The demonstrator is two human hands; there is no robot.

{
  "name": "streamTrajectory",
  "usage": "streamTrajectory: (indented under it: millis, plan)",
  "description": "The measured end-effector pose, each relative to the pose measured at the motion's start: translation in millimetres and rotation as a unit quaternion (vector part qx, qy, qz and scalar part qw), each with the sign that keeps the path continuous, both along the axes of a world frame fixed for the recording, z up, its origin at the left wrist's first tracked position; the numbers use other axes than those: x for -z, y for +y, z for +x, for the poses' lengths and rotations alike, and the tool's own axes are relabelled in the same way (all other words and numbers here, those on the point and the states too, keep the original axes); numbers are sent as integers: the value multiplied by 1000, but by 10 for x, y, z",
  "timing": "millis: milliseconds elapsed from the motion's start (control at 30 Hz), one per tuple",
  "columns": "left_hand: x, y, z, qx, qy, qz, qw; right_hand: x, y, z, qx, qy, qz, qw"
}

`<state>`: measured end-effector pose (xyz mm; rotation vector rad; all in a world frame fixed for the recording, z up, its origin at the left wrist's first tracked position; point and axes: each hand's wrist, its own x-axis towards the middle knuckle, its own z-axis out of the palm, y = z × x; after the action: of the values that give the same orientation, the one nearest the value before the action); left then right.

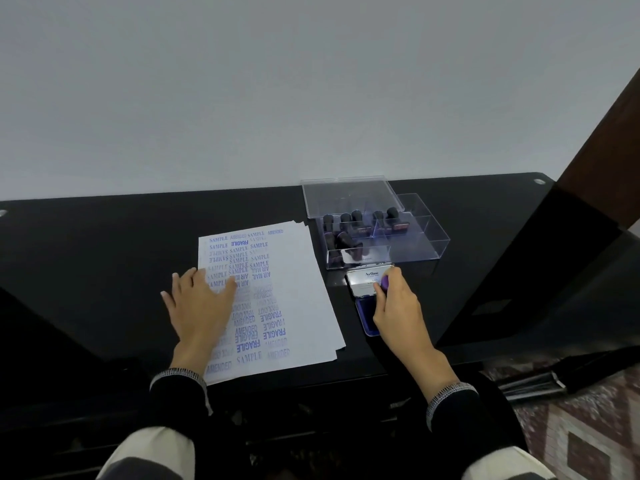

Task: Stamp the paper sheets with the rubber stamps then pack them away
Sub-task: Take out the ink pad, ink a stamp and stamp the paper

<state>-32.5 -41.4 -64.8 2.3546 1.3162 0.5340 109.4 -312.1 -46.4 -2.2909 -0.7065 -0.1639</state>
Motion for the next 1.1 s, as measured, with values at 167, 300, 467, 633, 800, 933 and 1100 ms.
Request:
streamTrajectory:
  millis: [167, 300, 467, 633, 800, 933, 1100]
  plan:
    - [28, -10, -2, 7, 5, 9, 1000, -12, -17, 78, -14, 38, 37, 999]
    - [-11, -17, -2, -8, -22, 3, 1000, 15, -22, 57, -19, 11, 23, 999]
    - [-165, -12, 97, -31, -23, -41, 998, 31, -27, 62, -18, 12, 38, 999]
    - [-242, -132, 163, -29, -93, -85, 992, 34, -23, 71, -19, 11, 31, 999]
    - [-236, -106, 161, -24, -103, -109, 988, 54, -11, 28, -4, -6, 30, 1000]
    - [-191, -79, 105, 21, -123, -107, 986, 42, -19, 67, -13, 23, 51, 998]
    - [-190, -115, 53, 24, -103, -85, 991, 56, -21, 30, -14, 9, 55, 998]
